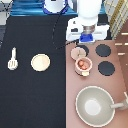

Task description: Take the lid off the pot, put the pot on the plate, and use the tool to push the pot to the front of the table.

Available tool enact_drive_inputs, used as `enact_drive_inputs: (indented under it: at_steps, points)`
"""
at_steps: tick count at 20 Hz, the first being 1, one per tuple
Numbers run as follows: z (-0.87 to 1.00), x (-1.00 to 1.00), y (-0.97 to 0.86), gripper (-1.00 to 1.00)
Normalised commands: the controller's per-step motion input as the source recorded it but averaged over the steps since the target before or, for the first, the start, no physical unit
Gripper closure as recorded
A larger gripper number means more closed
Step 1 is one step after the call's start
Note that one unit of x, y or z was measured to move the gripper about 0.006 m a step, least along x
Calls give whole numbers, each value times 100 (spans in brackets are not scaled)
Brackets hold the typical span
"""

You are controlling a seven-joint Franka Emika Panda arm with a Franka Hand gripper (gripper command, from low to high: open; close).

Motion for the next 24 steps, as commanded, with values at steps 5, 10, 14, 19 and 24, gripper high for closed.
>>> enact_drive_inputs:
  at_steps: [5,10,14,19,24]
  points:
    - [65,92,-13,-100]
    - [3,78,-50,-100]
    - [-37,67,-56,-100]
    - [-48,53,-36,-100]
    - [-50,44,-13,-100]
